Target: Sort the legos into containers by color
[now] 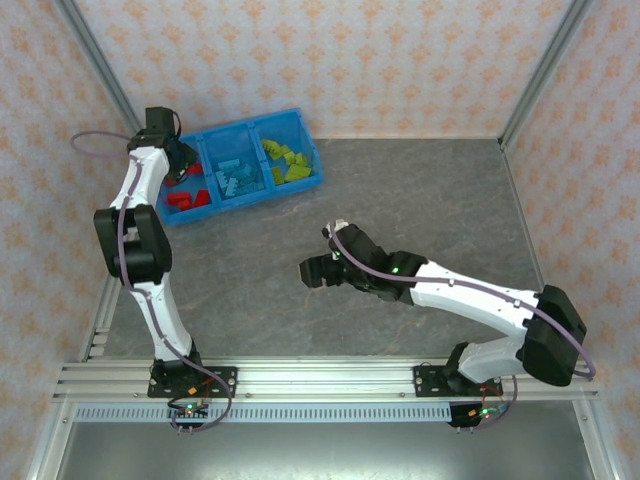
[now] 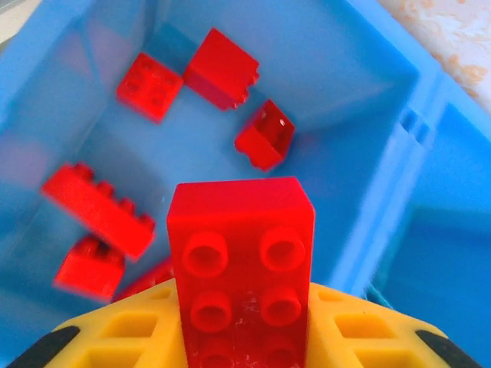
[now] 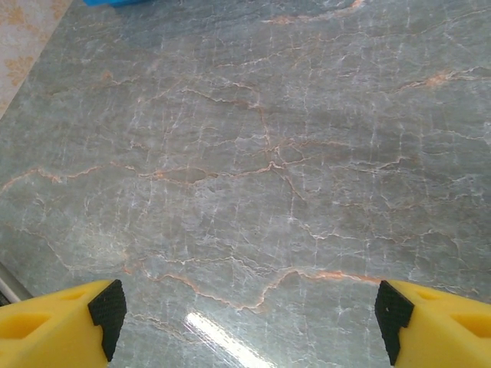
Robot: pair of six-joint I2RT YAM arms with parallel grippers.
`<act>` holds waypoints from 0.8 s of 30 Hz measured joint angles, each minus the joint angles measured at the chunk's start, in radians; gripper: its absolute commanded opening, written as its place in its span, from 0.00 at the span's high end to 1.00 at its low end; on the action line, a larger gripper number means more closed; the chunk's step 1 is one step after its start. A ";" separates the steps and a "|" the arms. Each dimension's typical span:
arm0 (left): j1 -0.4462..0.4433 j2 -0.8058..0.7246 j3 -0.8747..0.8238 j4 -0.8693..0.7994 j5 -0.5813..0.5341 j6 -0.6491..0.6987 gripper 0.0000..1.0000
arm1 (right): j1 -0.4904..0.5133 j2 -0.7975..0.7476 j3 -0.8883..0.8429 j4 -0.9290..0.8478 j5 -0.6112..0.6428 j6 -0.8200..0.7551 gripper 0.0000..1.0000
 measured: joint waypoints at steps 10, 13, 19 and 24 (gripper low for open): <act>0.000 -0.161 -0.186 0.064 0.061 0.003 0.45 | 0.000 -0.039 0.001 -0.043 0.069 0.008 0.12; -0.043 -0.362 -0.359 0.113 0.061 0.011 0.43 | -0.004 -0.128 -0.037 -0.042 0.167 0.023 0.05; -0.383 -0.859 -0.694 0.272 -0.037 0.121 0.35 | -0.155 -0.468 -0.223 -0.027 0.520 0.045 0.01; -0.484 -1.169 -0.991 0.388 -0.113 0.214 0.25 | -0.413 -0.641 -0.481 0.123 0.801 -0.040 0.01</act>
